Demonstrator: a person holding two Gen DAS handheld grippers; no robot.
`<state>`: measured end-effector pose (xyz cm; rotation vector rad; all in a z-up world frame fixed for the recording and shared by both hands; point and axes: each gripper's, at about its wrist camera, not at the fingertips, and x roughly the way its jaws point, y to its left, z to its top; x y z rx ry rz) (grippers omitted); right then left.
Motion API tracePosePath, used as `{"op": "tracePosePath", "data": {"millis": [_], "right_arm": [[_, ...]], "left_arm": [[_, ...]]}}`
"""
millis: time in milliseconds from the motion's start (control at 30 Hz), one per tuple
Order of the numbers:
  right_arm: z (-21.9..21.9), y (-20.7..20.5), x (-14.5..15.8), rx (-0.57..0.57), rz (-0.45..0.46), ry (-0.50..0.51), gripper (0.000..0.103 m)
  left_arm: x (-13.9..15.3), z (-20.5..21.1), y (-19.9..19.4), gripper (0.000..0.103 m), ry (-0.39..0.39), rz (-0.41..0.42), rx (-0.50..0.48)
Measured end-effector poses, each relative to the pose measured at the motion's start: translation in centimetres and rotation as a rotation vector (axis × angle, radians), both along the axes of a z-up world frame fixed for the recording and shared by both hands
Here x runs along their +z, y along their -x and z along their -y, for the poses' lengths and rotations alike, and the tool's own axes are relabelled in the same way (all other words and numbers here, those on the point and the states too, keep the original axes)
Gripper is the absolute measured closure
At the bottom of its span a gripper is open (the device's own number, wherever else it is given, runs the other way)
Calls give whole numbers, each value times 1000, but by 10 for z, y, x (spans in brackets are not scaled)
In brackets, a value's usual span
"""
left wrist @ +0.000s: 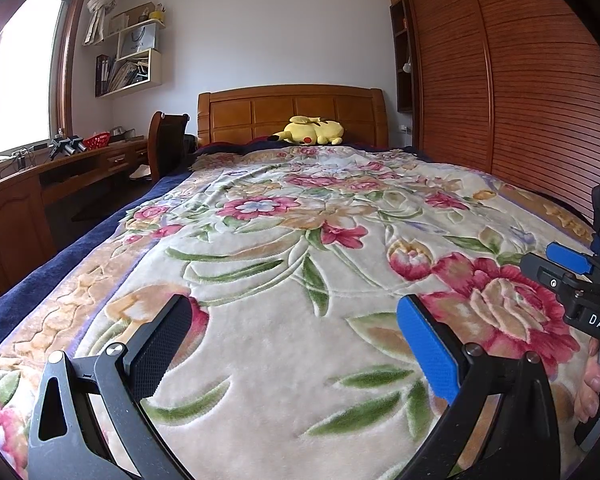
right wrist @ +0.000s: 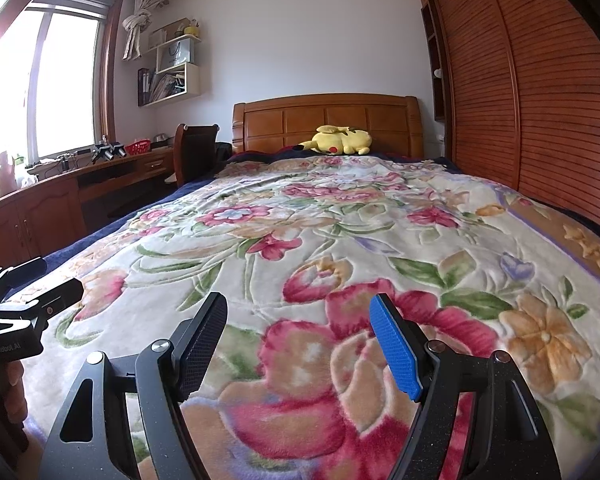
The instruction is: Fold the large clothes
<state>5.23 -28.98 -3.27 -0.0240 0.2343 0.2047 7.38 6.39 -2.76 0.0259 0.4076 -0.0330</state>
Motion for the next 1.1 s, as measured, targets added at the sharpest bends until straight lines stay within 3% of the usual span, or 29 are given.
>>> {"op": "tracePosePath", "data": {"millis": [1100], "right_arm": [[5,-1,-1,3,4,-2,27]], "left_arm": [[-1,-2,0,1,-3,1,-1]]}}
